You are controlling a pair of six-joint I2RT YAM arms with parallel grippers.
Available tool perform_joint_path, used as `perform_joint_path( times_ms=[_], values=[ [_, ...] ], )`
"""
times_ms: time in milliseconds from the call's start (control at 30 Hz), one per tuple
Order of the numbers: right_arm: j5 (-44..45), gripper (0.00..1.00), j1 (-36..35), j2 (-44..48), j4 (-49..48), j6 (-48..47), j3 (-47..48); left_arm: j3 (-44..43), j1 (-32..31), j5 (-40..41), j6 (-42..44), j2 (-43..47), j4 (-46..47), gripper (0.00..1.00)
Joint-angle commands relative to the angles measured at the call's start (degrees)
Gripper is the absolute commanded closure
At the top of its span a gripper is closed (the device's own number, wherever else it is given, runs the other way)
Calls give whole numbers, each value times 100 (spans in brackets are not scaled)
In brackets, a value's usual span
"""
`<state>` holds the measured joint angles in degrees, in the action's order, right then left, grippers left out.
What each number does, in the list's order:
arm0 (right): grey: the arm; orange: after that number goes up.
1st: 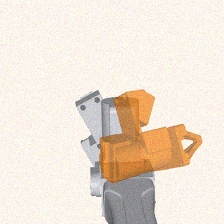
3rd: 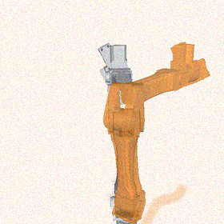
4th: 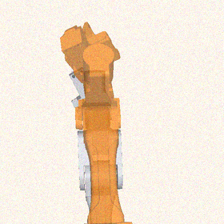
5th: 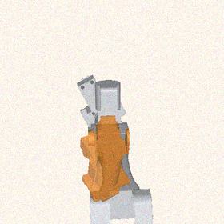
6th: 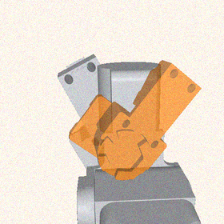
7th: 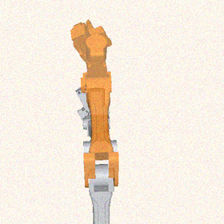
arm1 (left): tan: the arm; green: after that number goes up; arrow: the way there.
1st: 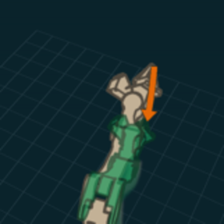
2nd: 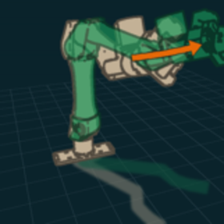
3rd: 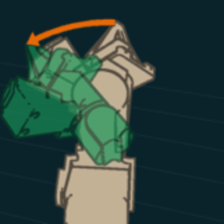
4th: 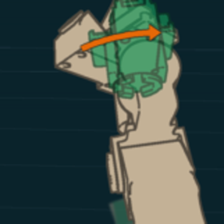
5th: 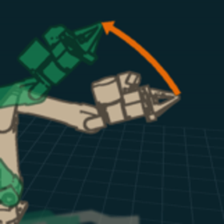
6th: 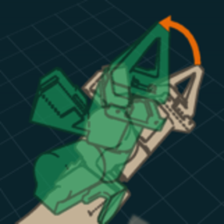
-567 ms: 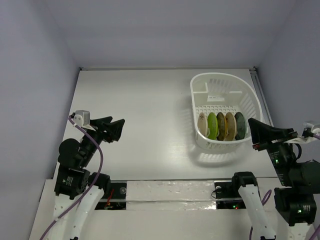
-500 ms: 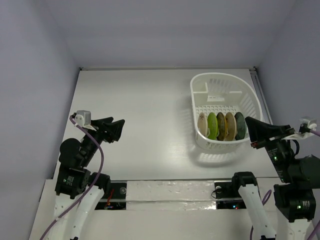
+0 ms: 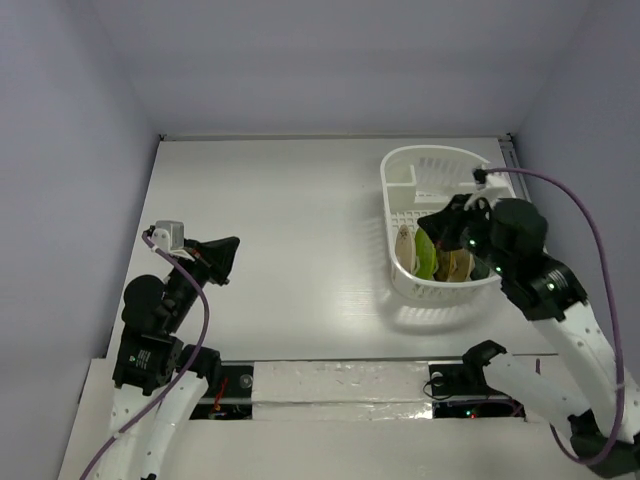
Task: Unload the plates from the dish rack
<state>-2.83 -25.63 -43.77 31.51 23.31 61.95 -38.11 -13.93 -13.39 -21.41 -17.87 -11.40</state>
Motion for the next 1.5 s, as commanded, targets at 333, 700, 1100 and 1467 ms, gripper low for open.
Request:
perform_joint_path(
  times_ms=[333,700,1100,1467],
  values=[
    [3341,53,-987,-1845,611,24,150,75,-30,3,-100,55,296,50],
    [3596,58,-1217,-2742,708,104,133,84,-30,-15,-92,126,296,50],
    [4615,77,-1594,-3735,1472,481,607,75,-30,12,-92,266,296,50],
    [5582,95,-2034,-4429,2535,929,1301,67,-136,73,-83,389,279,49]
  ],
)
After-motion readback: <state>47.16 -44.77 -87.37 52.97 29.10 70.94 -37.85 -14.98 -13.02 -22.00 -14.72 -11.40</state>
